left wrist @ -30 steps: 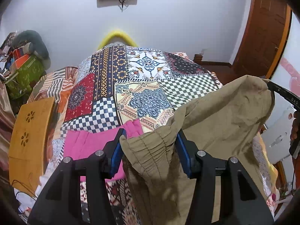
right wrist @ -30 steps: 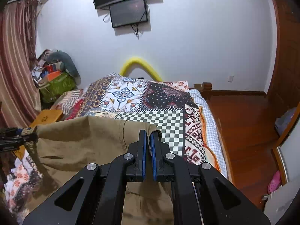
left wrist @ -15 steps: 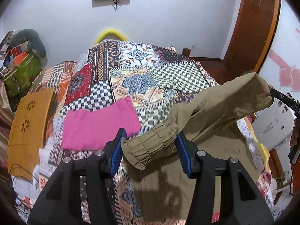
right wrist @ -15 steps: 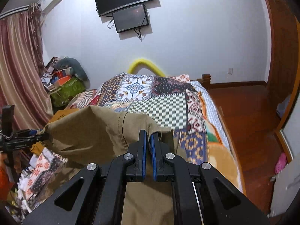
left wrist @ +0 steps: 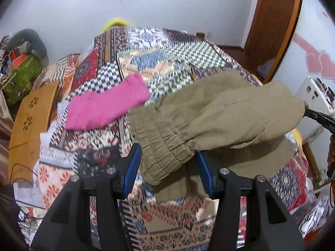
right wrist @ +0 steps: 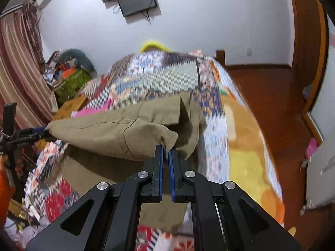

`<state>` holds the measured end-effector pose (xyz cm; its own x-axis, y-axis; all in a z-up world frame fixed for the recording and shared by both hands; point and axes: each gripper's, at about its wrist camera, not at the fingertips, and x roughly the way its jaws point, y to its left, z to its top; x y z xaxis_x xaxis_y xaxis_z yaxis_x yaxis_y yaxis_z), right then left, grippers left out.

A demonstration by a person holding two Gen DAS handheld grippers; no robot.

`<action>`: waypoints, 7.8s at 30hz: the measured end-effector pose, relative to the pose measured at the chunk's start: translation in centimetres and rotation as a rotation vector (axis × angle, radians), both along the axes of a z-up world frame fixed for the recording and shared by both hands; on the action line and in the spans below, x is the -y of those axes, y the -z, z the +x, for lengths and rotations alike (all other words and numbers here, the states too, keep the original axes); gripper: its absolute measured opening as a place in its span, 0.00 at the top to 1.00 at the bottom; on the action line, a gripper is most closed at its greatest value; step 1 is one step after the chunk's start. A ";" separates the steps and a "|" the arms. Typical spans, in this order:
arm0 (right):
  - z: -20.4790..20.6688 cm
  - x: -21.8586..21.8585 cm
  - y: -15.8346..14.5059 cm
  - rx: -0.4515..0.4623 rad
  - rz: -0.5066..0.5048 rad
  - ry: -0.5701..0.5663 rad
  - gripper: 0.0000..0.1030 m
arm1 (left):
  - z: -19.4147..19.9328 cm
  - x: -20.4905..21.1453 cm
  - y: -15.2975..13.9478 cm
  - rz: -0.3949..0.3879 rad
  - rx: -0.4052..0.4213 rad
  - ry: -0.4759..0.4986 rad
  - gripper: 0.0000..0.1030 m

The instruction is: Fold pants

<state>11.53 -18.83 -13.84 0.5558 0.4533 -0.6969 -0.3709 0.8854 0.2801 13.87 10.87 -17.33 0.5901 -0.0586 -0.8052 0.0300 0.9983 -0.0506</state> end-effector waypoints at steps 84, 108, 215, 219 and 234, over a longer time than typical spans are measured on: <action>-2.0 0.3 5.2 -0.204 -0.135 0.009 0.66 | -1.7 -0.1 2.2 0.019 -0.006 -0.082 0.37; 6.9 -17.3 5.5 -0.160 -0.095 -0.320 0.60 | 4.1 -2.7 6.7 -0.056 -0.080 -0.092 0.23; 3.1 -8.6 -1.1 0.067 -0.118 -0.211 0.52 | -1.3 -1.5 -1.7 -0.060 0.060 -0.194 0.25; 0.9 -9.4 -0.2 0.051 -0.115 -0.234 0.52 | -3.2 -1.0 -1.2 -0.104 0.054 -0.199 0.25; -2.1 -9.1 5.9 -0.108 -0.157 -0.207 0.52 | -4.7 0.8 3.9 -0.329 -0.135 -0.165 0.25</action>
